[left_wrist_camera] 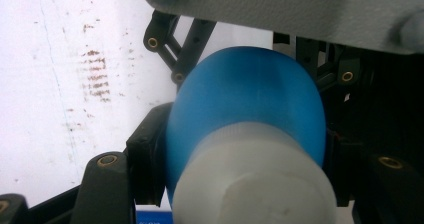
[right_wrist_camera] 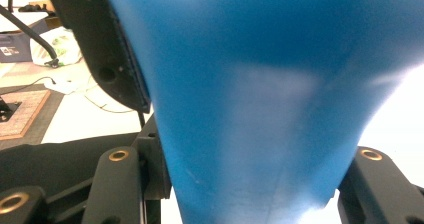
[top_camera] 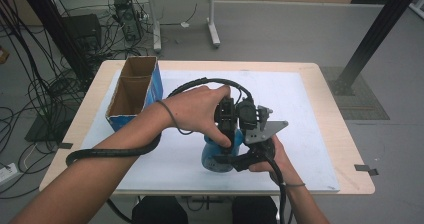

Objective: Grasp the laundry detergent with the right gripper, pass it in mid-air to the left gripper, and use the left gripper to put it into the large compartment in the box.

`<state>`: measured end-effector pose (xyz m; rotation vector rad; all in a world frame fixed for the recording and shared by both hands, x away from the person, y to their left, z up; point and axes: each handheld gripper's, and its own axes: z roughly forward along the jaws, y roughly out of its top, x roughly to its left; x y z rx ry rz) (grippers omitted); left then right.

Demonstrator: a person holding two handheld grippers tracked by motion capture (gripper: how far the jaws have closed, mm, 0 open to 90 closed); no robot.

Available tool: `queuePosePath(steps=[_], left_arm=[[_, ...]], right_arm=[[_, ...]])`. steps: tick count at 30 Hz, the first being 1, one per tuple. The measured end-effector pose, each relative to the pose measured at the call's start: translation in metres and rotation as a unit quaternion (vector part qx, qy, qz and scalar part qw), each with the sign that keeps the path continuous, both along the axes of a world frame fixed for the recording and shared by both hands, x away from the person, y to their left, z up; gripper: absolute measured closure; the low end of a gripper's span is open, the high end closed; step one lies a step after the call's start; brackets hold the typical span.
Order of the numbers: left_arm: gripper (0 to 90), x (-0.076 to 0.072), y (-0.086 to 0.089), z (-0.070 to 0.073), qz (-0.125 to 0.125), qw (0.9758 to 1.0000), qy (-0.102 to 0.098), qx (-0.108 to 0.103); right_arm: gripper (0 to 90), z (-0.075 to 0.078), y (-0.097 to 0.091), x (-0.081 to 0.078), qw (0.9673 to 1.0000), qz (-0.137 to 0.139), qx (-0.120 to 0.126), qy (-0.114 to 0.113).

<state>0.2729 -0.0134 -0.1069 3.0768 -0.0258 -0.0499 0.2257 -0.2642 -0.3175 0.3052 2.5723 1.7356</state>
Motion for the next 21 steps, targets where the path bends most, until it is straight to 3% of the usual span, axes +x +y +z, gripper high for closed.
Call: queuePosePath(steps=[21], left_arm=[[37.2, 0.0001, 0.0056, 0.0014, 0.005, 1.0000, 0.000, -0.008]], right_arm=[[43.4, -0.0016, 0.0015, 0.0010, 1.0000, 0.001, 0.006, 0.001]])
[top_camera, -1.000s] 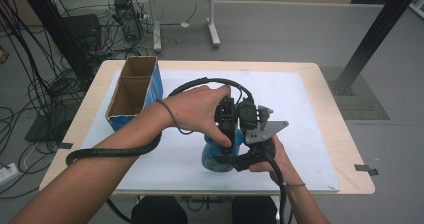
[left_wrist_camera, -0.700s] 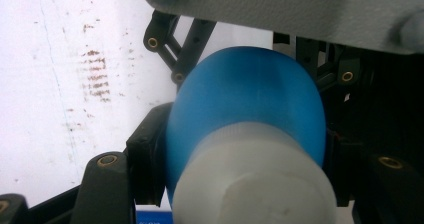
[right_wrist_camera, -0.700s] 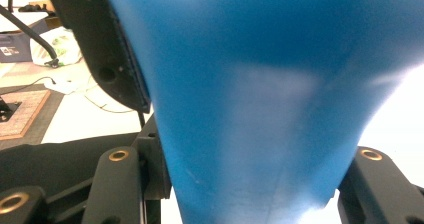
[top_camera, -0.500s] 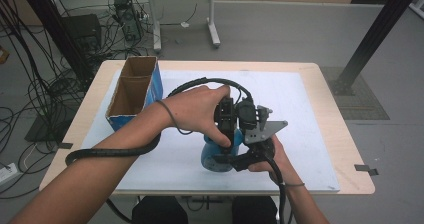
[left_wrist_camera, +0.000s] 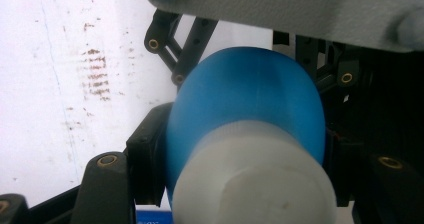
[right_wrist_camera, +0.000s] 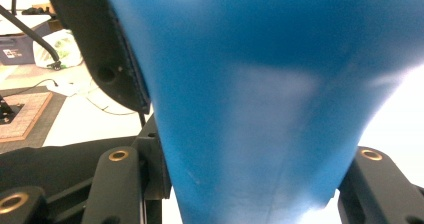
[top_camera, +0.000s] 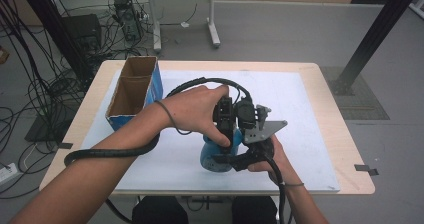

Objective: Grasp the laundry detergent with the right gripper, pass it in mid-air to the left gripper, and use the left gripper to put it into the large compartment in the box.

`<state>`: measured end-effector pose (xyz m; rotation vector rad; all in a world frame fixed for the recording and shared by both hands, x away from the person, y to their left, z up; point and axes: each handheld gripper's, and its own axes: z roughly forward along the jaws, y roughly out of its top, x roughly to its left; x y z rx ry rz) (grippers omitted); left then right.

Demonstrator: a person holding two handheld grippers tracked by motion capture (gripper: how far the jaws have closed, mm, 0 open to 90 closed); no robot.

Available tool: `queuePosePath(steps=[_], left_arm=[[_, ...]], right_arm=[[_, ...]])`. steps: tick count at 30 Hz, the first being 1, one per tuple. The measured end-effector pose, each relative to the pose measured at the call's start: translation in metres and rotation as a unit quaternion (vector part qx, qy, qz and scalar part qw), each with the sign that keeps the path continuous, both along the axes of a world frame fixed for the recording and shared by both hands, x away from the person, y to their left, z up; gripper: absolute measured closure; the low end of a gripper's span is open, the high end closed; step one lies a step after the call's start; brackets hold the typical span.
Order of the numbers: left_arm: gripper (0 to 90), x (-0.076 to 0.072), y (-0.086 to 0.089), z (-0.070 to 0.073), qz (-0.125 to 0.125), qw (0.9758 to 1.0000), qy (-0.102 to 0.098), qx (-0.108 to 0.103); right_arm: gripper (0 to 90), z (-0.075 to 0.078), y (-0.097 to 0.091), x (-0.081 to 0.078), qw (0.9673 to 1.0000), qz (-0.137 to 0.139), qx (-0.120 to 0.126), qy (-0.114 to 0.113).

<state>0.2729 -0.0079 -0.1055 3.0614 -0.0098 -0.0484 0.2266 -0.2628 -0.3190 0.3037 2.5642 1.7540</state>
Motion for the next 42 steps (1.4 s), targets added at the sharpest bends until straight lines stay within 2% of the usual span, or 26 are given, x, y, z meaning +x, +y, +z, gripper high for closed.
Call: queuePosePath(steps=[22, 34, 37, 42], left_arm=[[37.2, 0.0012, 0.0036, 0.0000, 0.006, 1.0000, 0.001, -0.004], [37.4, 0.0018, 0.0036, 0.0014, 0.007, 1.0000, 0.001, 0.001], [37.4, 0.0009, 0.0047, 0.0025, 0.009, 1.0000, -0.002, -0.001], [37.5, 0.0004, 0.0060, 0.0039, 0.007, 1.0000, 0.001, -0.003]], right_arm=[[43.3, -0.0008, 0.0009, 0.0013, 1.0000, 0.000, 0.003, -0.001], [42.8, -0.0003, 0.0022, 0.0029, 1.0000, 0.003, 0.003, -0.001], [42.0, 0.0003, 0.0024, 0.0013, 1.0000, -0.001, 0.002, -0.006], [37.4, -0.0033, 0.0010, 0.0026, 0.9999, -0.001, 0.013, 0.000]])
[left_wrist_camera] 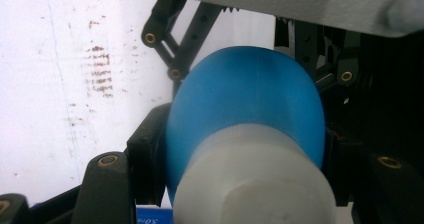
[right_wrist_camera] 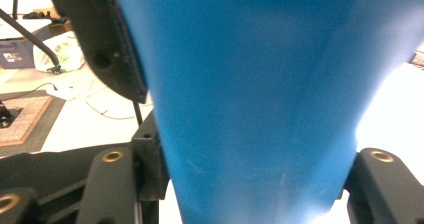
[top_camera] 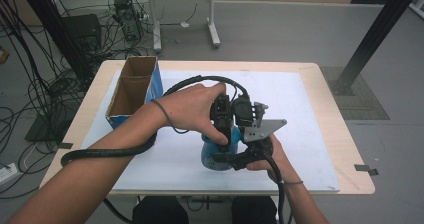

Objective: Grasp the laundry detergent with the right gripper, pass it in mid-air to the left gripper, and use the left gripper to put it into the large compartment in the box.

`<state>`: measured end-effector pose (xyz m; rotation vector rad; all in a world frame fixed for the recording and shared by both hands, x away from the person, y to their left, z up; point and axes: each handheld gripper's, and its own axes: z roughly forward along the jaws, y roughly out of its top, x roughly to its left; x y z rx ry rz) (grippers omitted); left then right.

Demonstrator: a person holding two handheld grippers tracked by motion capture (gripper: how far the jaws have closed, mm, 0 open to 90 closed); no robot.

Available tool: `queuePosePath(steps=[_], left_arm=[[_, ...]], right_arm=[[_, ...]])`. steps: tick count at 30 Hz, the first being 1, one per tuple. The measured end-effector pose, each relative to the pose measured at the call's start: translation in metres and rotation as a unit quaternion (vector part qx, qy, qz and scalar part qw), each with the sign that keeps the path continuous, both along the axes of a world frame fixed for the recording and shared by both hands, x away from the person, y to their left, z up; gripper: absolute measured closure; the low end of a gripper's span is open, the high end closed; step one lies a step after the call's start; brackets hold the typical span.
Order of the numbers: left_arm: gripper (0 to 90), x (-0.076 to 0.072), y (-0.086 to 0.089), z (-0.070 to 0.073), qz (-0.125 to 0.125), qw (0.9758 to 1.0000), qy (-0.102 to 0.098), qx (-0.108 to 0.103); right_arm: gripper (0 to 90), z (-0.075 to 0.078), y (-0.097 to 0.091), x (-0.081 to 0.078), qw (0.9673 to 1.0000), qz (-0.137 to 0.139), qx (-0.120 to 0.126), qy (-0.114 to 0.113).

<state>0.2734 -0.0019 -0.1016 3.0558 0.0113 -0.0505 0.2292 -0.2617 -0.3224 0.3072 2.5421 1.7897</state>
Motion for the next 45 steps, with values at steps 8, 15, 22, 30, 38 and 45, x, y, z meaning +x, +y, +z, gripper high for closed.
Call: queuePosePath(steps=[8, 15, 22, 30, 38, 45], left_arm=[[37.6, 0.000, -0.001, -0.001, -0.001, 1.0000, 0.000, 0.003], [37.6, 0.000, 0.002, 0.000, 0.004, 1.0000, -0.002, -0.002], [37.6, 0.001, 0.002, 0.000, 0.006, 1.0000, -0.001, -0.001], [37.6, 0.000, 0.001, 0.001, 0.010, 1.0000, 0.000, 0.002], [37.5, 0.000, 0.001, 0.002, 0.012, 0.9999, -0.001, 0.003], [37.5, 0.001, 0.003, 0.005, 0.018, 0.9998, -0.002, 0.004]], right_arm=[[27.0, -0.004, -0.001, 0.001, 0.9998, -0.007, 0.010, 0.018], [18.8, -0.006, -0.002, 0.001, 0.9995, -0.010, 0.013, 0.026], [8.9, -0.011, -0.003, 0.003, 0.9990, -0.011, 0.013, 0.041], [2.7, -0.009, -0.003, 0.002, 0.9992, -0.009, 0.002, 0.038], [2.0, -0.004, -0.002, 0.000, 0.9994, -0.012, -0.019, 0.028], [2.7, -0.001, -0.005, -0.002, 0.9992, -0.019, -0.026, 0.022]])
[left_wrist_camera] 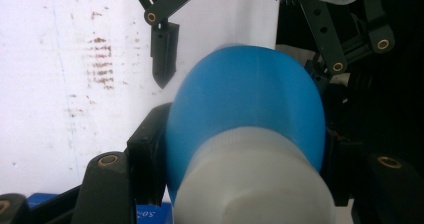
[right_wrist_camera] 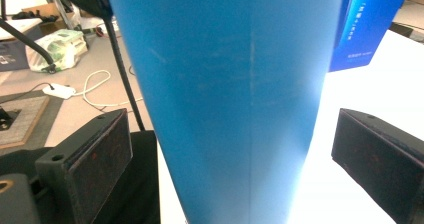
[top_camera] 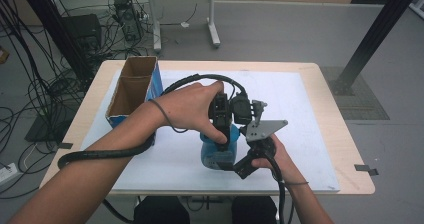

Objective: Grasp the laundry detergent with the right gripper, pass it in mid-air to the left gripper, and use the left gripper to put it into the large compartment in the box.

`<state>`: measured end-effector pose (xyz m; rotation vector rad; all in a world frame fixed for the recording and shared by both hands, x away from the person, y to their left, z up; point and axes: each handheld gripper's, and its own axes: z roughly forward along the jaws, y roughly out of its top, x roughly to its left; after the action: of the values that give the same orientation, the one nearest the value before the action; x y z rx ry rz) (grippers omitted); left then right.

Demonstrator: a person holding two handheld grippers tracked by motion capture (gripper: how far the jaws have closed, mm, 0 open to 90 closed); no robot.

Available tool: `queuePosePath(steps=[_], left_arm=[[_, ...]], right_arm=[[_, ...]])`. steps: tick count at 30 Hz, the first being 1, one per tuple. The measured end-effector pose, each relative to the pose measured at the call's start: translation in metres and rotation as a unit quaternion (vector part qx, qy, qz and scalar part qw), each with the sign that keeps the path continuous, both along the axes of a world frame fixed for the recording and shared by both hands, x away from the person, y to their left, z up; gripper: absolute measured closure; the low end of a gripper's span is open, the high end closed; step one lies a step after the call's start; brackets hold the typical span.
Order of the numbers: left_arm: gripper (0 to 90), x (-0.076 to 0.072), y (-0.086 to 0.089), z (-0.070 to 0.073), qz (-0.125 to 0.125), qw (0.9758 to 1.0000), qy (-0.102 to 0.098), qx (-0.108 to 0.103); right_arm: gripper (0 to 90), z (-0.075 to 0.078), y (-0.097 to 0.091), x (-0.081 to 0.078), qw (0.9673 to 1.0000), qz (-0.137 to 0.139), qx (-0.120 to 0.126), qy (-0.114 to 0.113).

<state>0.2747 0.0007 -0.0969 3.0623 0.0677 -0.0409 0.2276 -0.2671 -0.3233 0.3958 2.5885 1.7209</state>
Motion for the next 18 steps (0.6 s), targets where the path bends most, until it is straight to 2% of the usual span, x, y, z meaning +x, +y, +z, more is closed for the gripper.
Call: queuePosePath(steps=[9, 18], left_arm=[[37.5, 0.002, 0.001, 0.005, 0.010, 0.9999, 0.000, 0.001], [37.5, -0.001, 0.003, 0.020, 0.014, 0.9999, -0.007, 0.003]], right_arm=[[2.7, 0.005, -0.006, -0.001, 0.9999, -0.007, -0.015, -0.001], [2.9, 0.003, -0.011, -0.001, 0.9996, -0.017, -0.021, 0.003]])
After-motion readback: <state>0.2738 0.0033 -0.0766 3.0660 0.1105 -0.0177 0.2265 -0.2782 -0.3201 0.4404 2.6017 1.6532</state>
